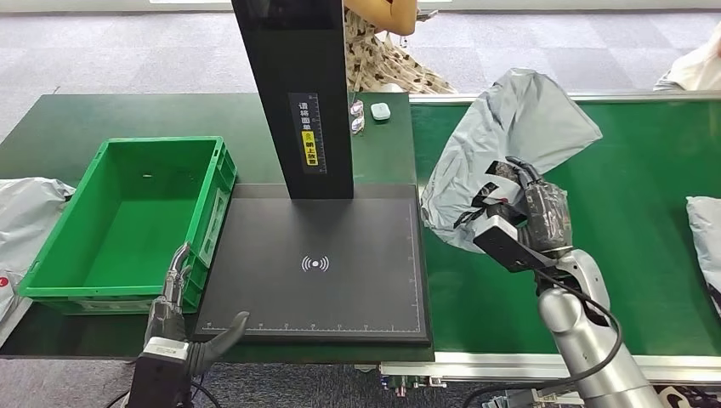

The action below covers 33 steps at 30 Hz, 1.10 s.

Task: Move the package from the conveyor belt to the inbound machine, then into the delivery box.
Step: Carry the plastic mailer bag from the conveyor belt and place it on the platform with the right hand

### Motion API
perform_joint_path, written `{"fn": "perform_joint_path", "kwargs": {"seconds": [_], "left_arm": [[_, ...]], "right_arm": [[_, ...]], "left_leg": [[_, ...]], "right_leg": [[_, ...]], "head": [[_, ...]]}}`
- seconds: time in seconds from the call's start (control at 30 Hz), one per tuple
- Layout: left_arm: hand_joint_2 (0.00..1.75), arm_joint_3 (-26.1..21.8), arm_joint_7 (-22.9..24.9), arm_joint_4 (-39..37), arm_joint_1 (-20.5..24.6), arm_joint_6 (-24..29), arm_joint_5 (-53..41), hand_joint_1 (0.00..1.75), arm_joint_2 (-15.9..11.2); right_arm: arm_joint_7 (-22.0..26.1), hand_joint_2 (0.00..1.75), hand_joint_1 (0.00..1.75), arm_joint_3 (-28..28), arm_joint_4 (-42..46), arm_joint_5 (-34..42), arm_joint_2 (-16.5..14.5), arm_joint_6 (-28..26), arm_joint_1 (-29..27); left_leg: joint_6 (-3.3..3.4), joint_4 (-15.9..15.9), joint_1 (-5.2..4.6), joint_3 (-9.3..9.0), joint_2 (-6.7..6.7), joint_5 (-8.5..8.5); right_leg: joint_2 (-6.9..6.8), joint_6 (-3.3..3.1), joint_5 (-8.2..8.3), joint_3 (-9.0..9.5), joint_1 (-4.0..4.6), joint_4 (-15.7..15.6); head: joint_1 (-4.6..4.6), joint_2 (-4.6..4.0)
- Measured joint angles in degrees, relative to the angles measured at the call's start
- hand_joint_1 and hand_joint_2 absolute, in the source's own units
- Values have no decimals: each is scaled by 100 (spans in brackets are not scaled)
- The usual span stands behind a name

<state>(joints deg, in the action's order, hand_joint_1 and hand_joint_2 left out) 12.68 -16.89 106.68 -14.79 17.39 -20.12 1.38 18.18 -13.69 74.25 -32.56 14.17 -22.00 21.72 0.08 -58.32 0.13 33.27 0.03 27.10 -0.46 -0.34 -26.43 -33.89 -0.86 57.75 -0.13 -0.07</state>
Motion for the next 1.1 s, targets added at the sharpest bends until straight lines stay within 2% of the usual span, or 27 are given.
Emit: {"fn": "perform_joint_path", "kwargs": {"seconds": [0.1, 0.17, 0.3, 0.4, 0.5, 0.67, 0.83, 1.07, 1.1], "left_arm": [[175, -17, -292, 17, -2, 417, 132, 0, 40], [175, -59, -684, 97, -4, 954, 323, 0, 117], [175, -221, -1775, 488, -31, 2041, 591, 0, 310], [175, -435, -2244, 988, -34, 2229, 147, 0, 568], [175, -685, -2317, 1486, 60, 2243, -578, 0, 836], [175, -953, -2326, 1957, 255, 2244, -1305, 0, 1146], [175, -1051, -2326, 2135, 439, 2244, -1808, 0, 1338], [175, -1060, -2326, 2276, 507, 2244, -2182, 0, 1479], [175, -1061, -2326, 2282, 507, 2244, -2191, 0, 1487]], "right_arm": [[362, 175, 175, 69, 163, 679, -198, 8, -87], [464, 175, 175, 25, 248, 1091, -394, 227, -123], [396, 175, 175, -366, 272, 1621, -906, 838, -190], [314, 175, 175, -792, 171, 2001, -1281, 1165, -234], [260, 175, 175, -1210, -92, 2326, -1608, 1440, -220], [141, 175, 175, -1711, -593, 2385, -2000, 1629, -115], [-18, 175, 175, -1974, -986, 2302, -2169, 1757, 19], [-150, 175, 175, -2027, -1346, 2147, -2267, 1685, 229], [-196, 175, 131, -2031, -1383, 2099, -2271, 1635, 254]], "left_leg": [[0, 1, 0, 1, 3, 0], [-1, 2, 3, 1, 6, 0], [-5, 2, 10, 1, 5, 0], [-7, 2, 18, 5, 2, -1], [-8, 3, 18, 5, 4, -1], [-9, 3, 18, 5, 3, -2], [-9, 2, 16, 6, 3, -2], [-9, 2, 13, 6, 3, -2], [-9, 2, 13, 6, 3, -2]], "right_leg": [[3, -1, 0, 0, 0, 2], [7, -1, 0, 0, 2, 4], [7, -6, -3, -3, 10, 4], [4, -10, -6, -6, 17, 5], [6, -11, -6, -7, 17, 5], [4, -11, -6, -7, 16, 5], [4, -11, -4, -6, 13, 4], [5, -10, -4, -7, 13, 4], [5, -10, -5, -7, 13, 4]], "head": [[-1, 0], [-1, 0], [-2, 0], [-2, 0], [-2, 0], [-2, 0], [-2, 0], [-2, 0], [-2, 0]]}}
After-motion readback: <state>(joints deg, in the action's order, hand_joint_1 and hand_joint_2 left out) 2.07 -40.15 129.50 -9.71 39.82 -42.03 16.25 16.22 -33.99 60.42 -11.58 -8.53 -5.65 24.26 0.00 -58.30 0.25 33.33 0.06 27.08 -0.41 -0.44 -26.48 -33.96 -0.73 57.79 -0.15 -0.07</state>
